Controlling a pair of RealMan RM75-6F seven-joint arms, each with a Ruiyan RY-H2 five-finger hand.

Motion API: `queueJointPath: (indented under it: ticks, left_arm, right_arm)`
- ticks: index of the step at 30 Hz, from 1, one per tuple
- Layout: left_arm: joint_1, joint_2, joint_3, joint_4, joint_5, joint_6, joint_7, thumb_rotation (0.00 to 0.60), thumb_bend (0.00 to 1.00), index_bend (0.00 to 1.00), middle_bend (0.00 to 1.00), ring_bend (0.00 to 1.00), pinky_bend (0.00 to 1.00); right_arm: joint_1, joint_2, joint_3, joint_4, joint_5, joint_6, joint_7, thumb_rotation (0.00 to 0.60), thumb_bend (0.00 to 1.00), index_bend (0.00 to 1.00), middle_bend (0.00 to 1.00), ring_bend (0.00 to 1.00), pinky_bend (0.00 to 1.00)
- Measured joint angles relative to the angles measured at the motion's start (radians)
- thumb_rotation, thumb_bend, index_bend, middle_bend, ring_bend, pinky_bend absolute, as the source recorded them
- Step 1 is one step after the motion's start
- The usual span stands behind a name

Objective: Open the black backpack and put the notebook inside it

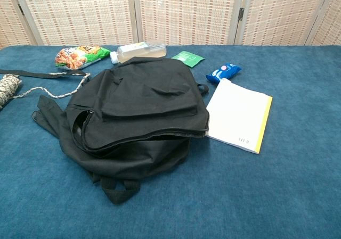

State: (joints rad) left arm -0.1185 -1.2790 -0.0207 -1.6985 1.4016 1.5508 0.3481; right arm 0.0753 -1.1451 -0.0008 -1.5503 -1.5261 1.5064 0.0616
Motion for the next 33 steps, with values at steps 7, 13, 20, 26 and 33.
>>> queueJointPath:
  ticks: [7,13,20,26,33]
  left_arm:
    - [0.003,0.001,-0.008,0.004,0.011,-0.007,-0.016,0.6,0.38,0.23,0.16,0.08,0.0]
    - [-0.011,0.012,-0.018,0.002,0.027,-0.029,-0.063,0.6,0.38,0.23,0.16,0.09,0.0]
    - [-0.104,0.065,-0.049,-0.021,0.075,-0.15,-0.189,0.6,0.38,0.26,0.16,0.1,0.0]
    - [-0.223,0.094,-0.084,-0.053,0.114,-0.287,-0.239,0.6,0.38,0.27,0.17,0.1,0.0]
    - [-0.365,0.076,-0.106,-0.08,0.156,-0.452,-0.31,0.6,0.38,0.28,0.18,0.11,0.0]
  right_arm:
    - [-0.012,0.003,0.006,-0.003,-0.01,0.019,0.008,0.6,0.4,0.07,0.08,0.16,0.08]
    - [-0.02,0.01,0.018,-0.001,-0.011,0.033,0.019,0.6,0.4,0.07,0.08,0.16,0.08]
    - [-0.014,0.034,0.042,-0.016,-0.01,0.039,0.008,0.6,0.4,0.07,0.08,0.16,0.08]
    - [-0.007,0.04,0.052,-0.026,-0.002,0.027,-0.001,0.6,0.4,0.07,0.08,0.16,0.08]
    - [0.001,0.033,0.06,-0.022,0.012,0.005,-0.005,0.6,0.4,0.07,0.08,0.16,0.08]
